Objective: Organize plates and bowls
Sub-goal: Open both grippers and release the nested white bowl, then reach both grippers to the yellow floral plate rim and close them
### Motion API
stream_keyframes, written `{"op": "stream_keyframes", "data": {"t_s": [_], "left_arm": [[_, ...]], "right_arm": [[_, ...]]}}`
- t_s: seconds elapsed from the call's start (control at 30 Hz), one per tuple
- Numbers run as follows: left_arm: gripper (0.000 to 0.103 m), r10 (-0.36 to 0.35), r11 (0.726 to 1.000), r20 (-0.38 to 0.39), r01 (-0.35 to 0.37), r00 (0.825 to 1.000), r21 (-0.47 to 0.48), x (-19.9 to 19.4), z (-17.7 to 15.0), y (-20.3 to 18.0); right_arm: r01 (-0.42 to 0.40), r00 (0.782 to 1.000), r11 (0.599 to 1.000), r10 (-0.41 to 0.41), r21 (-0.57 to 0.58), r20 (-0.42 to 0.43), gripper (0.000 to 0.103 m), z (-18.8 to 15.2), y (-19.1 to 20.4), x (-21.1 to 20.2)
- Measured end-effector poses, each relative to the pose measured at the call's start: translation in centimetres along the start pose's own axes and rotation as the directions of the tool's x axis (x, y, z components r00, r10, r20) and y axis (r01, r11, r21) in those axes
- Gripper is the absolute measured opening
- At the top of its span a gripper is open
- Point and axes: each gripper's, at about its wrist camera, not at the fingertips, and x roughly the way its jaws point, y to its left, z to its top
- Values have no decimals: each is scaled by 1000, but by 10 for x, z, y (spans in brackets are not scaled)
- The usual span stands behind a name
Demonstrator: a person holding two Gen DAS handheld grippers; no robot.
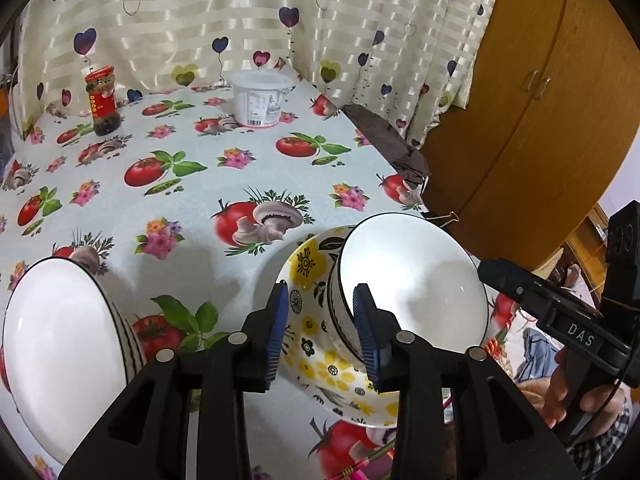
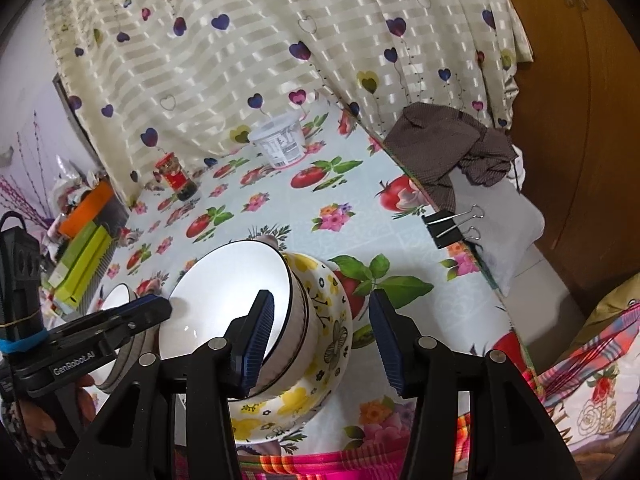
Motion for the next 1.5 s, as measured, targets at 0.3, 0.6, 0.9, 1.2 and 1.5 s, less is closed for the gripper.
{"op": "stream_keyframes", "data": {"t_s": [0.3,0.6,0.9,1.2,1.5], "left_arm": [[36,84,996,79,-86,993,16,-27,-11,5],[36,178,984,92,-180,980,18,-31,-37,9],[36,195,981,55,-195,979,-16,-19,-54,14],[36,179,983,-1,-179,984,-50,2,-61,17],[36,161,982,-42,-164,986,-93,20,-60,26]], "right_arm": [[26,999,999,-25,-35,35,63,-8,2,-14],[53,997,998,-52,-15,58,65,-18,-12,-22],[94,995,995,-93,-31,38,65,-30,-24,-15],[76,997,996,-77,-45,-18,65,-37,-29,1],[93,994,992,-97,-86,-49,65,-39,-25,21]]}}
